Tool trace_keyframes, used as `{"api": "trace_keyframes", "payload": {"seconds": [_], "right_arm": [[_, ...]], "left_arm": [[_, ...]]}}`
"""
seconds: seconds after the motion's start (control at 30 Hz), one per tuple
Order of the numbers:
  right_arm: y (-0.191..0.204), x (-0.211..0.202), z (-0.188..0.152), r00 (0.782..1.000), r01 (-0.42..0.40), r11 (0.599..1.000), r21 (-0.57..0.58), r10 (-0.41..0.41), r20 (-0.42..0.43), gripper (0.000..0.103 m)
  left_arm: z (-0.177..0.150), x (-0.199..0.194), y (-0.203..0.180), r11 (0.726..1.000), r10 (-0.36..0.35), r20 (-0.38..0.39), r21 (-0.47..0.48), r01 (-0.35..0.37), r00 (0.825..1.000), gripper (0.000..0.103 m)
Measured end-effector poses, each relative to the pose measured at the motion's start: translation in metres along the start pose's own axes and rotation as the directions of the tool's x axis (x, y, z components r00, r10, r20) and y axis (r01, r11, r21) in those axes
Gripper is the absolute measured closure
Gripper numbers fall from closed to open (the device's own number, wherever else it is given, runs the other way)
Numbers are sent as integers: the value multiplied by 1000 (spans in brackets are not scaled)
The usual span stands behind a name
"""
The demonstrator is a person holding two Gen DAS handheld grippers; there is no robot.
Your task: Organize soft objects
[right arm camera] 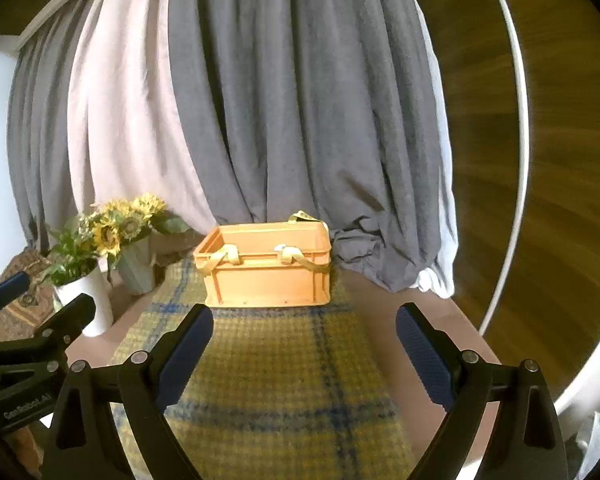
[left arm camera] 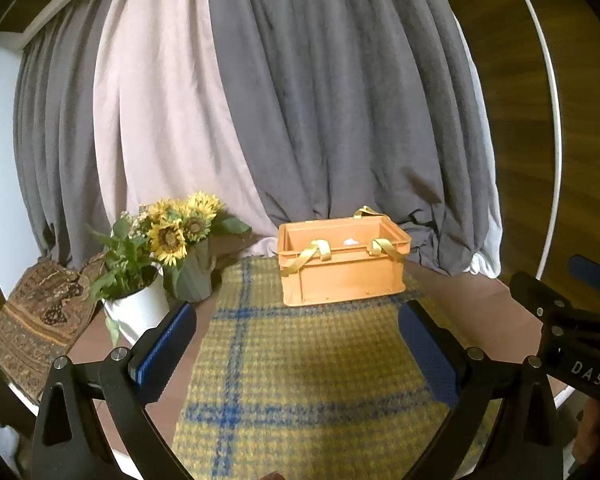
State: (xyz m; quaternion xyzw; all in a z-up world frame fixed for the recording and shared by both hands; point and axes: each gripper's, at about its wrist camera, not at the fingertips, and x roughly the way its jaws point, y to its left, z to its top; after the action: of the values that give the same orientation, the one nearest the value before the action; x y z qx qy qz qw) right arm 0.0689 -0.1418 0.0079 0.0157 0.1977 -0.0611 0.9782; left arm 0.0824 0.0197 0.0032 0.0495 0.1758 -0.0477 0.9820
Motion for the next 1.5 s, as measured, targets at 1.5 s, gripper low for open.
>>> {"api": "trace_keyframes", "payload": {"seconds": [1.5], "right_arm": [[-4,-74,-20,999,-9,1000,-12,10,51,9]], "left_arm": [[-10,-71,-9,1000,26,48,10,-26,998,0]]}}
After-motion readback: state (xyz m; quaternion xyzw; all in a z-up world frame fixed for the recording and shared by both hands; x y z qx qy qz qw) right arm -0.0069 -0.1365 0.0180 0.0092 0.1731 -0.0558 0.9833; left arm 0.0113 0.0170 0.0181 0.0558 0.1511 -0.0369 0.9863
